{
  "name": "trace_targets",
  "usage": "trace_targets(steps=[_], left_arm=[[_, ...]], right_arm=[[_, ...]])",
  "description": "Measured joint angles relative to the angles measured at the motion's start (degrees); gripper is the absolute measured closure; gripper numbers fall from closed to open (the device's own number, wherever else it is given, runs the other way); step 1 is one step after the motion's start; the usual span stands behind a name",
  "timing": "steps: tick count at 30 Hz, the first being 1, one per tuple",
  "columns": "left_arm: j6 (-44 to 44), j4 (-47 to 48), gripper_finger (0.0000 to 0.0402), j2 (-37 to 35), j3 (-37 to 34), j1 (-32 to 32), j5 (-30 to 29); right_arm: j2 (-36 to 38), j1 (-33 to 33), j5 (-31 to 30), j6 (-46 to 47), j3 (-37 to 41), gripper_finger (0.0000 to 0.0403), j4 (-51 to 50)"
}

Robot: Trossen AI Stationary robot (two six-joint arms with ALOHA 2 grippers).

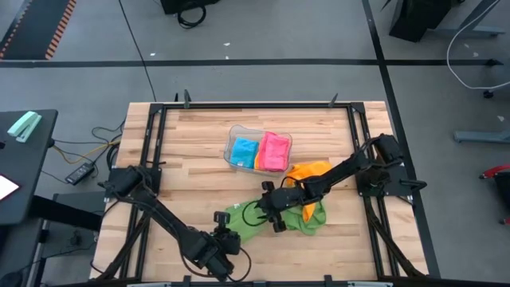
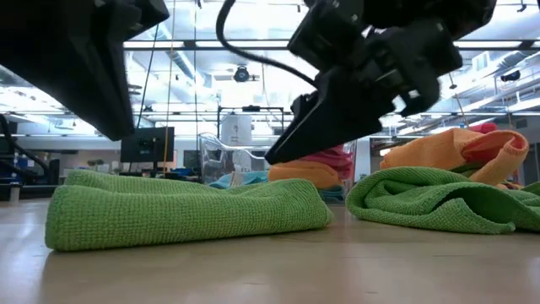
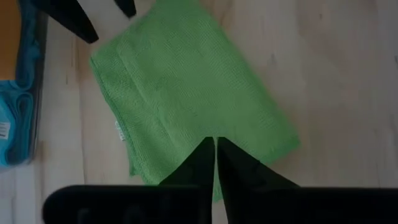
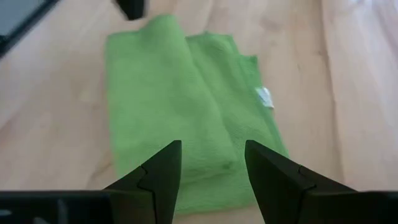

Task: Fold microfiber towels
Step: Fold the top green microfiber cloth

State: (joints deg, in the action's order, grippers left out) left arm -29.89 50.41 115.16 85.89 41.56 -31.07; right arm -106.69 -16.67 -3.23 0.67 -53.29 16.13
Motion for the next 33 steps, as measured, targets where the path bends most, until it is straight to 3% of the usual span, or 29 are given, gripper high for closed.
trace_targets(steps=[8, 15, 19, 26, 33], left_arm=[[-1.79, -0.81, 0.0358, -0.01, 0.04, -1.20, -0.11], [-10.09, 0.41, 0.0342, -0.01, -0.04, -3.62, 0.58], [-9.94, 0.71, 0.0321, 0.08, -0.35, -3.84, 0.94], [-8.60, -7.83, 0.0301, -2.47, -9.85, -3.39, 2.11], [-12.58, -13.67, 0.0307, -10.23, -15.01, -3.51, 5.28]], right_arm=[[0.00, -3.12, -2.34, -0.32, -1.33, 0.0217, 0.28], [-1.98, 1.00, -0.52, 2.60, -2.19, 0.0217, 0.10], [-4.18, 1.65, 0.86, 3.15, -3.83, 0.0217, 0.28], [-5.07, 2.02, 1.60, 3.86, -5.22, 0.0217, -1.46], [-5.09, 2.56, 1.77, 4.59, -5.23, 0.0217, -2.99]])
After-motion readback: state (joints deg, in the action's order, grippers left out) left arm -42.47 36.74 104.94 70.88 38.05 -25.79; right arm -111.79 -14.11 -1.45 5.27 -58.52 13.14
